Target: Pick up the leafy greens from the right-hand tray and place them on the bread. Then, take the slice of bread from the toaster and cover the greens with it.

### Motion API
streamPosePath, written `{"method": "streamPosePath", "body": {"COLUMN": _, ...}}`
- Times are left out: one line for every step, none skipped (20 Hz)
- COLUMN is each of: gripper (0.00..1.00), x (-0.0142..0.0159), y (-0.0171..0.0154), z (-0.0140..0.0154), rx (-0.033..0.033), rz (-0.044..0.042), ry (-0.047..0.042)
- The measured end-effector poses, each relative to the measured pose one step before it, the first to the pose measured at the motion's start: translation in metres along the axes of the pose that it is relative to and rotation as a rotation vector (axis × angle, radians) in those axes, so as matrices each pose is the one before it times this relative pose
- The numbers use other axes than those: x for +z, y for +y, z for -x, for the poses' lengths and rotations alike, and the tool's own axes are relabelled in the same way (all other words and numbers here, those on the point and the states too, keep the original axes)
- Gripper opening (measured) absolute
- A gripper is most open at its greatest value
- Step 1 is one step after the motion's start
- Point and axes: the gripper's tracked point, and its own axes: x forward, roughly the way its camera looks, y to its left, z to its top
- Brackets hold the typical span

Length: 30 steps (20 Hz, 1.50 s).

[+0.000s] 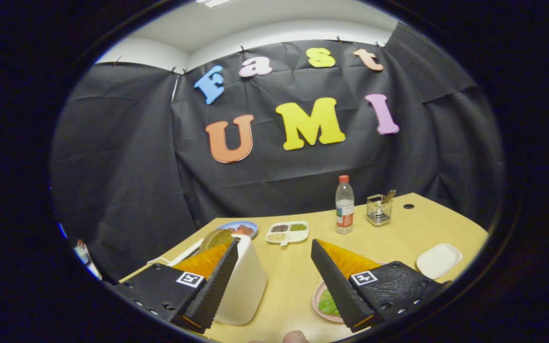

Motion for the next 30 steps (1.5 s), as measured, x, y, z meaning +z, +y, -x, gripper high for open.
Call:
{"method": "streamPosePath", "body": {"gripper": 0.95, "x": -0.00641, "y": 0.01556, "z": -0.00427, "rx": 0.01356, "rz": -0.00263, "ry": 0.02349}}
{"method": "streamPosePath", "body": {"gripper": 0.94, "x": -0.00358, "y": 0.01447, "z": -0.00386, "rx": 0.01373, "rz": 0.00103, "ry": 0.01657}}
{"method": "streamPosePath", "body": {"gripper": 0.93, "x": -0.00109, "y": 0.01182, "z": -0.00337, "rx": 0.00561, "rz": 0.00965, "ry": 0.00796}}
{"method": "streamPosePath", "body": {"gripper": 0.92, "x": -0.00123, "y": 0.00772, "z": -0.00456, "rx": -0.00494, "rz": 0.01596, "ry": 0.00339}}
{"method": "streamPosePath", "body": {"gripper": 0.92, "x": -0.00398, "y": 0.00676, "z": -0.00576, "rx": -0.01009, "rz": 0.01653, "ry": 0.00839}}
{"method": "streamPosePath", "body": {"gripper": 0.92, "x": -0.00310, "y": 0.00413, "z": -0.00593, "rx": -0.01555, "rz": 0.01702, "ry": 0.01314}}
{"method": "streamPosePath", "body": {"gripper": 0.91, "x": -0.00298, "y": 0.00129, "z": -0.00574, "rx": -0.01641, "rz": 0.01212, "ry": 0.01159}}
{"method": "streamPosePath", "body": {"gripper": 0.85, "x": -0.00152, "y": 0.00288, "z": -0.00593, "rx": -0.01180, "rz": 0.00676, "ry": 0.01018}}
{"method": "streamPosePath", "body": {"gripper": 0.80, "x": -0.00127, "y": 0.00149, "z": -0.00529, "rx": -0.01226, "rz": 0.00824, "ry": 0.00805}}
{"method": "streamPosePath", "body": {"gripper": 0.75, "x": 0.00015, "y": 0.00078, "z": -0.00436, "rx": -0.01443, "rz": 0.00329, "ry": 0.00936}}
{"method": "streamPosePath", "body": {"gripper": 0.69, "x": -0.00246, "y": 0.00172, "z": -0.00490, "rx": -0.00652, "rz": -0.00360, "ry": 0.01472}}
{"method": "streamPosePath", "body": {"gripper": 0.64, "x": -0.00219, "y": 0.00147, "z": -0.00489, "rx": -0.00109, "rz": -0.01333, "ry": 0.02024}}
{"method": "streamPosePath", "body": {"gripper": 0.59, "x": -0.00381, "y": 0.00173, "z": -0.00343, "rx": -0.00025, "rz": -0.01603, "ry": 0.02161}}
{"method": "streamPosePath", "body": {"gripper": 0.53, "x": -0.00211, "y": 0.00080, "z": -0.00409, "rx": -0.00221, "rz": -0.00876, "ry": 0.01284}}
{"method": "streamPosePath", "body": {"gripper": 0.48, "x": -0.00041, "y": -0.00151, "z": 0.00082, "rx": -0.01096, "rz": 0.00088, "ry": 0.00823}}
{"method": "streamPosePath", "body": {"gripper": 0.44, "x": 0.00047, "y": -0.00102, "z": -0.00327, "rx": -0.00853, "rz": -0.00097, "ry": 0.00347}}
{"method": "streamPosePath", "body": {"gripper": 0.36, "x": -0.00100, "y": -0.00088, "z": -0.00214, "rx": -0.00696, "rz": -0.00589, "ry": 0.00744}}
{"method": "streamPosePath", "body": {"gripper": 0.28, "x": 0.00031, "y": 0.00015, "z": -0.00205, "rx": -0.00382, "rz": -0.00939, "ry": 0.00745}}
{"method": "streamPosePath", "body": {"gripper": 0.20, "x": 0.00076, "y": 0.00102, "z": -0.00089, "rx": -0.00310, "rz": -0.00034, "ry": 0.00350}}
{"method": "streamPosePath", "body": {"gripper": 0.20, "x": 0.00100, "y": 0.00009, "z": -0.00014, "rx": 0.00171, "rz": -0.00109, "ry": -0.00460}}
{"method": "streamPosePath", "body": {"gripper": 0.12, "x": 0.00184, "y": 0.00104, "z": 0.00074, "rx": 0.00203, "rz": -0.00427, "ry": 0.00024}}
{"method": "streamPosePath", "body": {"gripper": 0.12, "x": 0.00321, "y": 0.00078, "z": 0.00287, "rx": 0.00572, "rz": -0.00519, "ry": -0.00690}}
{"method": "streamPosePath", "body": {"gripper": 0.12, "x": 0.00551, "y": -0.00012, "z": 0.00261, "rx": 0.00288, "rz": -0.01397, "ry": -0.01781}}
{"method": "streamPosePath", "body": {"gripper": 0.12, "x": 0.00753, "y": -0.00026, "z": 0.00336, "rx": 0.00509, "rz": -0.01282, "ry": -0.01688}}
{"method": "streamPosePath", "body": {"gripper": 0.12, "x": 0.00696, "y": 0.00138, "z": 0.00241, "rx": 0.01045, "rz": -0.01162, "ry": -0.01494}}
{"method": "streamPosePath", "body": {"gripper": 0.12, "x": 0.00803, "y": 0.00095, "z": 0.00411, "rx": 0.01052, "rz": -0.00988, "ry": -0.01121}}
{"method": "streamPosePath", "body": {"gripper": 0.12, "x": 0.00652, "y": 0.00077, "z": 0.00330, "rx": 0.01090, "rz": -0.00732, "ry": -0.00903}}
{"method": "streamPosePath", "body": {"gripper": 0.12, "x": 0.00706, "y": -0.00026, "z": 0.00363, "rx": 0.00880, "rz": -0.00976, "ry": -0.00877}}
{"method": "streamPosePath", "body": {"gripper": 0.12, "x": 0.00547, "y": 0.00072, "z": 0.00445, "rx": 0.01104, "rz": -0.01312, "ry": -0.00852}}
{"method": "streamPosePath", "body": {"gripper": 0.12, "x": 0.00769, "y": -0.00011, "z": 0.00433, "rx": 0.00882, "rz": -0.00990, "ry": -0.01032}}
